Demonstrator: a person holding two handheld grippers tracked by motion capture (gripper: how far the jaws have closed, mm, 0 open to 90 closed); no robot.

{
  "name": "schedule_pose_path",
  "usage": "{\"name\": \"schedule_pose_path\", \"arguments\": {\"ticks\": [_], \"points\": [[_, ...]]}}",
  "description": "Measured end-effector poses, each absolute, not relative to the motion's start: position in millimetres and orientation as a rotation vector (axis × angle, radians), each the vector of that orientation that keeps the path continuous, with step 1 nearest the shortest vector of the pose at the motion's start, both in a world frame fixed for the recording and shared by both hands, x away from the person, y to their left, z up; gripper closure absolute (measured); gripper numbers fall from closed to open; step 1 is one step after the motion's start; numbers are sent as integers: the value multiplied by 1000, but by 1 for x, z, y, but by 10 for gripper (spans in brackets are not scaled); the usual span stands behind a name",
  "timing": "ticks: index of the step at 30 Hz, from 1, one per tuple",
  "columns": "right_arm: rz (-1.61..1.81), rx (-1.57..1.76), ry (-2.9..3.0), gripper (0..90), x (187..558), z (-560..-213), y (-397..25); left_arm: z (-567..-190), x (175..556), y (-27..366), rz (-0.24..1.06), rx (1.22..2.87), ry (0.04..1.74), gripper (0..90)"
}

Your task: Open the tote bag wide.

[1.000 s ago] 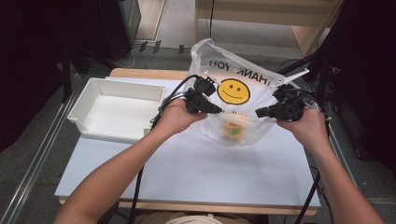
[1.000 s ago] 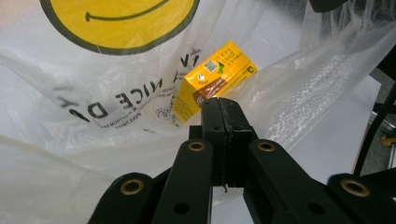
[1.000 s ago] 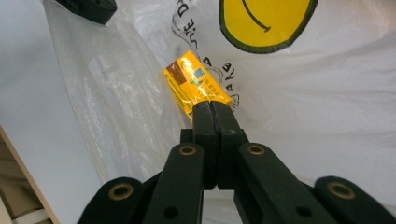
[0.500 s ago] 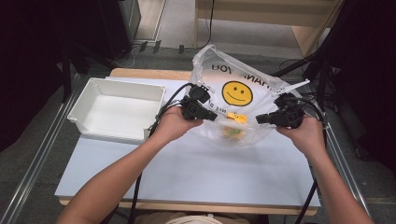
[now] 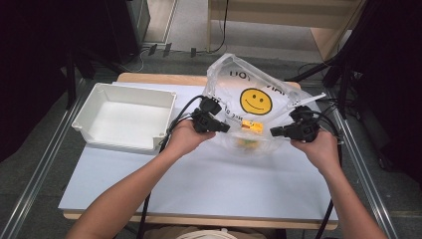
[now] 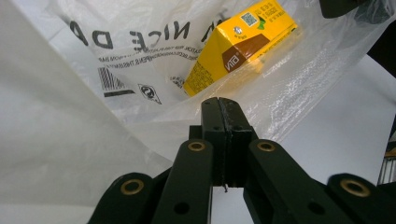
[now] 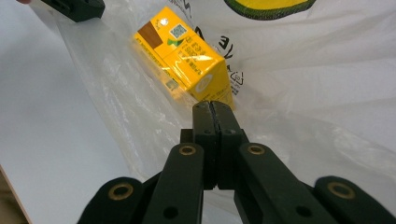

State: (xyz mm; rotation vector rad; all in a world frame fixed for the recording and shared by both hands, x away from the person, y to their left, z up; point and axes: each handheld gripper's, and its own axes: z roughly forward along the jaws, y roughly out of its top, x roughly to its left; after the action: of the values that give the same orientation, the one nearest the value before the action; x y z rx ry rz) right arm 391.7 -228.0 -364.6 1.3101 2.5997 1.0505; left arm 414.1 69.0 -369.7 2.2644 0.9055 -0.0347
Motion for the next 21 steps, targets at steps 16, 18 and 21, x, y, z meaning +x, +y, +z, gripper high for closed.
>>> {"name": "schedule_pose_path", "arguments": {"ticks": [16,18,21], "points": [[1105,1345,2531,900,392,-392,-237,-395,420,74,-2,2257,919,900],[1109,1348,2522,900,392,-396,-239,-398,421,74,6,2254,923,900],[1120,1353,2500,900,393,-401,-241,-402,424,75,10,2246,925,900]]}}
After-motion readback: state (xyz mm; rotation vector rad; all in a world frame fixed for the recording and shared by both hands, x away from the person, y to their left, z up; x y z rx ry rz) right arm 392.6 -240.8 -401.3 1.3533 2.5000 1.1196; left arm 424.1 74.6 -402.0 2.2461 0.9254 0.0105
